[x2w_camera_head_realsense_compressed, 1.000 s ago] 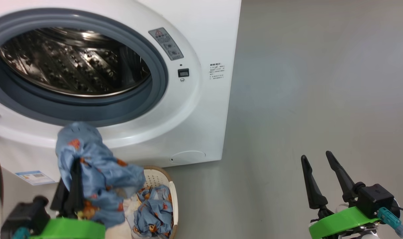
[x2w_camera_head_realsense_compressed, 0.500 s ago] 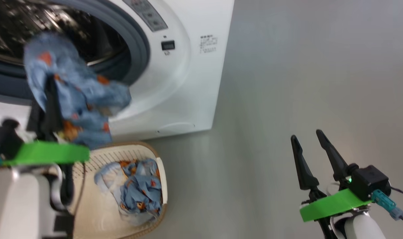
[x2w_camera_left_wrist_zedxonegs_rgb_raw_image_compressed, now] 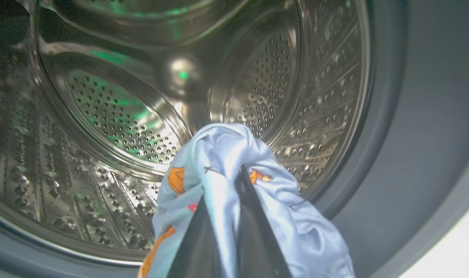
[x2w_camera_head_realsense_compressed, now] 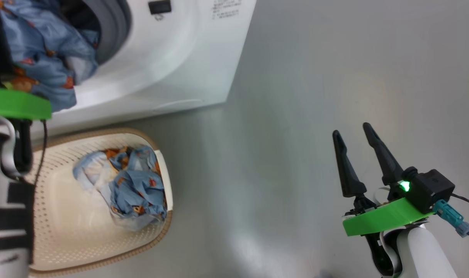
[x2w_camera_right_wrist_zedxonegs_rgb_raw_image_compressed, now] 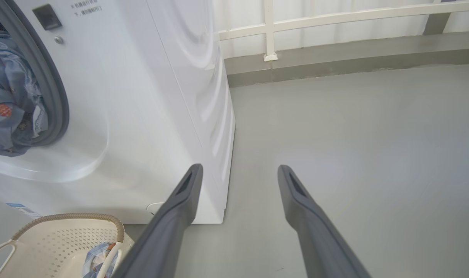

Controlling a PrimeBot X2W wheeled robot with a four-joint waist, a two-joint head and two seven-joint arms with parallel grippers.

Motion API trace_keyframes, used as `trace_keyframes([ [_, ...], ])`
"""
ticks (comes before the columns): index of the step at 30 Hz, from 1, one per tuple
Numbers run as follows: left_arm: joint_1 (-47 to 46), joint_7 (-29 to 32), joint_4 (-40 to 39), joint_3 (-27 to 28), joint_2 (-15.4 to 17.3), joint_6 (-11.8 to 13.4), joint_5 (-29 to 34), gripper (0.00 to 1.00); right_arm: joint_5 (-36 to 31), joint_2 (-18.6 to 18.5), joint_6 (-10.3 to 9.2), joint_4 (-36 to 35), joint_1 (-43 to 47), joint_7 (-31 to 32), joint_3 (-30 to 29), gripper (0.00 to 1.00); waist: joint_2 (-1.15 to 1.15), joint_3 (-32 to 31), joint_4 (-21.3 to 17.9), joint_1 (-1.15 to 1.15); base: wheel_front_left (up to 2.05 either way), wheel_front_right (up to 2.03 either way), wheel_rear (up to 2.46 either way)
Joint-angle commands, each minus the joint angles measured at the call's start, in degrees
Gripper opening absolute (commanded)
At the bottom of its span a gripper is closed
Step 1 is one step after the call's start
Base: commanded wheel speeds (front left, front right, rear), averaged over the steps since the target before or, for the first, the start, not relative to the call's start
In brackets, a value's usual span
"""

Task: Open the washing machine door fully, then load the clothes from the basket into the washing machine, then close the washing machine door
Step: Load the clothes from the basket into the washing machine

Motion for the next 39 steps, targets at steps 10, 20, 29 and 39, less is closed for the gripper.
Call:
trace_keyframes([
  [10, -20.92, 6.06, 17.68, -9.94, 9.99, -0.15, -5.65, 0.0, 2.52, -0.01, 0.09, 0.32, -1.24, -0.27, 3.7, 1.0, 0.0, 8.66, -3.16, 0.0, 0.0, 0.0, 0.0],
  [20, -33.93, 12.5, 26.47, -14.34, 10.88, -0.15, -8.15, 0.0, 4.25, -0.01, 0.09, 1.05, -2.19, -0.27, 5.53, 1.0, 0.0, 11.52, -4.34, 0.0, 0.0, 0.0, 0.0],
  [29, -39.23, 3.16, 30.6, -16.28, 11.36, -0.13, -5.75, 0.0, 5.16, -0.01, 0.09, 0.94, -2.47, -0.27, 6.43, 1.0, 0.0, 14.19, -5.12, 0.0, 0.0, 0.0, 0.0],
  [39, -38.45, -0.27, 13.77, -12.24, 13.51, 1.23, 0.73, 0.0, 6.2, -0.01, 0.09, 1.21, -4.17, -0.27, 7.82, 1.0, 0.0, 16.65, -5.97, 0.0, 0.0, 0.0, 0.0],
])
